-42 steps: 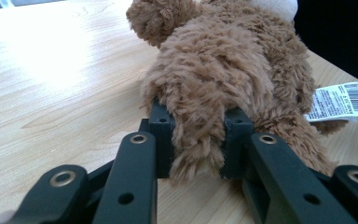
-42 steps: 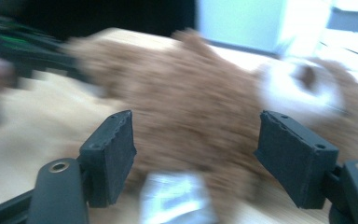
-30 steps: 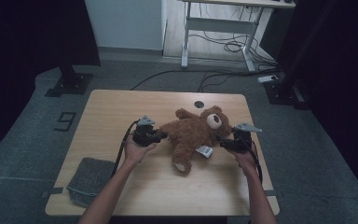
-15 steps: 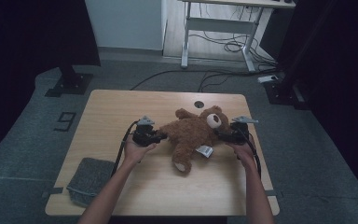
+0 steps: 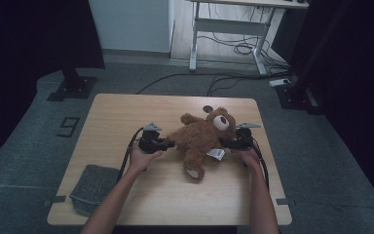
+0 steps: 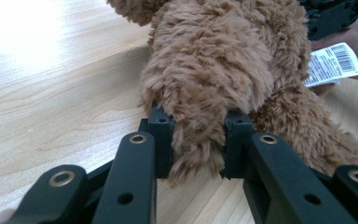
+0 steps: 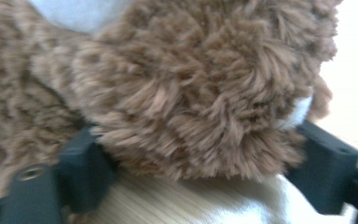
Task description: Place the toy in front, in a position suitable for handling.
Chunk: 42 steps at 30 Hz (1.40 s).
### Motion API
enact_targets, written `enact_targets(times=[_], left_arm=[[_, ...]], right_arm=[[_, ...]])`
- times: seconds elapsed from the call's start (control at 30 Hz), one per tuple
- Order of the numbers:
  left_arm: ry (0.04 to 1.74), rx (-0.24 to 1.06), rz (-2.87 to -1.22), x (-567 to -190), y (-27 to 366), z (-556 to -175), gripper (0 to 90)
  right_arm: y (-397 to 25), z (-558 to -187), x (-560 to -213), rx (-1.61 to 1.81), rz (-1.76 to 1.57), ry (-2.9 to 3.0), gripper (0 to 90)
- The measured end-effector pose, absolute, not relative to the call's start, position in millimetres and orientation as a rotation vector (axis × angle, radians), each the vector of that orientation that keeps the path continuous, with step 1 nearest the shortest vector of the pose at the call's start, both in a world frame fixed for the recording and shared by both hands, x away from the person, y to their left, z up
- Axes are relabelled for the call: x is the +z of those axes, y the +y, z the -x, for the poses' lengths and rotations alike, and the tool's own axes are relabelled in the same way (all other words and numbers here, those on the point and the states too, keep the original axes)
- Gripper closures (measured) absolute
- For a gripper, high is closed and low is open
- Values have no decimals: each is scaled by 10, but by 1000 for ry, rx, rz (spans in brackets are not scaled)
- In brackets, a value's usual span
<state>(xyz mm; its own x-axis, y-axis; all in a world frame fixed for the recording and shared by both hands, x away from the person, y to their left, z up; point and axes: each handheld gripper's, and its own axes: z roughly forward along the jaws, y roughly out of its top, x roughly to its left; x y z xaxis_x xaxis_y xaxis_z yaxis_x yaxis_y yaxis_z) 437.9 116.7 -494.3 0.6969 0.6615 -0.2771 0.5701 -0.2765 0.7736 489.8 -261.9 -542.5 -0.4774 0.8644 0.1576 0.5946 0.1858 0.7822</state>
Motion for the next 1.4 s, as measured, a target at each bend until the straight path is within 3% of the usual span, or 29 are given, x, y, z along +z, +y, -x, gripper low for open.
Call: enact_targets(times=[0.3, 0.47, 0.93, 1.4], left_arm=[[958, 117, -1961, -4946, 1156, -4379, 709], [964, 141, -1959, -4928, 1178, -4375, 708], [951, 236, -1930, -4710, 1399, -4294, 708], [913, 290, -1931, -4462, 1602, -4067, 708]], right_arm=[[-2612, -4847, -5344, 1177, -1284, 2163, 606], [-2570, -4811, -5305, 1193, -1273, 2124, 711], [-2469, -4416, -4908, 1286, -1170, 2013, 743], [-2309, -3914, -4887, 1367, -1180, 1987, 741]])
